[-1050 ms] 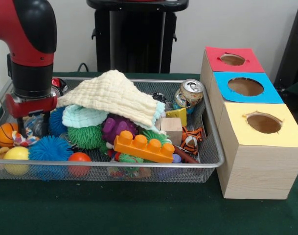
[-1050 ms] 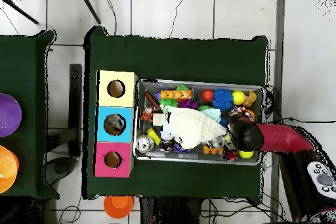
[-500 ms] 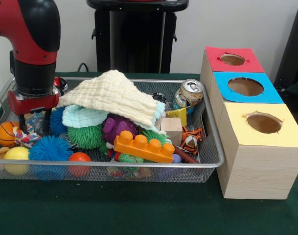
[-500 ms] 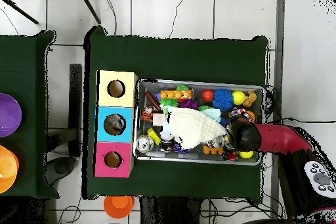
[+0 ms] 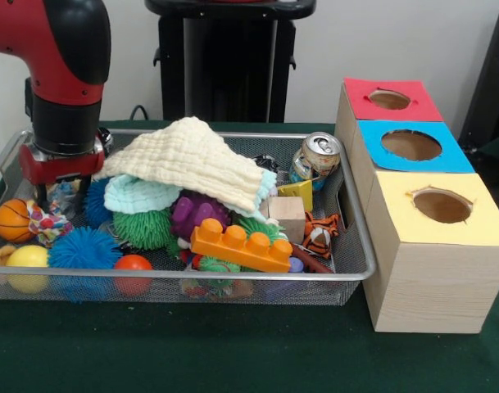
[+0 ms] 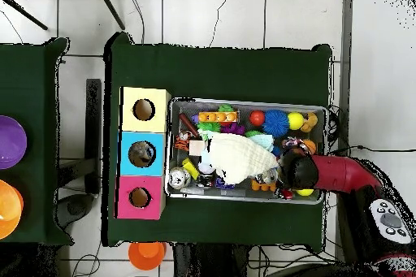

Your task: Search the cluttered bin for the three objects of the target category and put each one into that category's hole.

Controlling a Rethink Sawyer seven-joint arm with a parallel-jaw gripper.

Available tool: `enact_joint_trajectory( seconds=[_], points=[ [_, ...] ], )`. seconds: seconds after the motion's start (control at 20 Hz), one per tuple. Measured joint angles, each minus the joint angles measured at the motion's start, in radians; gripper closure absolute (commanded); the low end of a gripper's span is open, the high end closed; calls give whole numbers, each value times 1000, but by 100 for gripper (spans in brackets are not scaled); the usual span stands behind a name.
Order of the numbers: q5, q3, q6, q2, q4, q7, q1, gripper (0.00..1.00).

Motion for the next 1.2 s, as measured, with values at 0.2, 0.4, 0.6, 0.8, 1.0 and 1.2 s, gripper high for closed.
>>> enact_joint_trajectory(
  seconds=[0.2,0.4,0.6,0.8,1.0,1.2],
  points=[
    [40,-30,-54,13,3,31,11,0],
    [57,-38,-90,26,4,38,11,0],
    [76,-47,-137,33,7,39,11,0],
    [102,-69,-152,34,11,39,25,0],
    [128,-113,-163,36,12,49,60,0],
    [161,-189,-198,36,15,75,125,0]
  ],
)
